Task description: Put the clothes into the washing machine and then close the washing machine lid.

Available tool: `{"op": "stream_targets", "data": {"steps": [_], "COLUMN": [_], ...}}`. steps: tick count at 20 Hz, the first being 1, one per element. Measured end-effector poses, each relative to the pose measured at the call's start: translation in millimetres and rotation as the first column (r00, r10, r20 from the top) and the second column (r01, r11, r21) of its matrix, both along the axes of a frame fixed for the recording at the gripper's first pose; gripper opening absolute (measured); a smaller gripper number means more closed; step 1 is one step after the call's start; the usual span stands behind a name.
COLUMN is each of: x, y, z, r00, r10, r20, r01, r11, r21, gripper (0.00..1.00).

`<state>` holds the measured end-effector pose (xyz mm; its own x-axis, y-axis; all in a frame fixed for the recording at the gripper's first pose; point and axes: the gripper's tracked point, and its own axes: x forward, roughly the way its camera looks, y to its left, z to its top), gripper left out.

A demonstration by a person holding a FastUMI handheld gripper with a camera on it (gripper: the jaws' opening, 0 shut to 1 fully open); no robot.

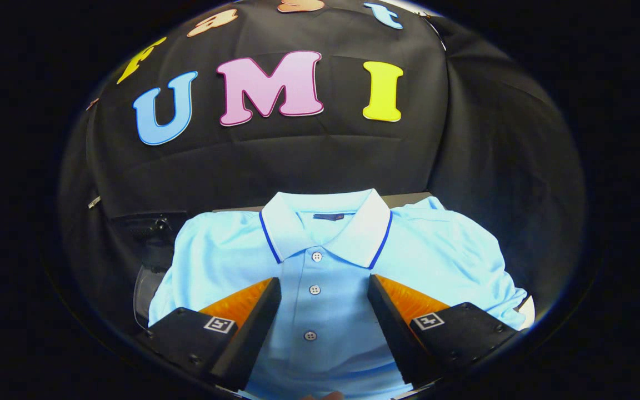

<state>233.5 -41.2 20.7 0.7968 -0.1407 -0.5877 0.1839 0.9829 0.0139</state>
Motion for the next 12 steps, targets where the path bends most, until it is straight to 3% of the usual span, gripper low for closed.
{"op": "stream_targets", "data": {"steps": [8, 12], "x": [3, 2], "y": [-5, -13], "z": [-6, -8], "r00": [0.997, 0.994], "r10": [-0.011, -0.053], "r20": [-0.07, -0.098], "r01": [0.012, 0.055], "r11": [1.0, 0.998], "r21": [0.01, 0.013], "gripper": [0.99, 0.76]}}
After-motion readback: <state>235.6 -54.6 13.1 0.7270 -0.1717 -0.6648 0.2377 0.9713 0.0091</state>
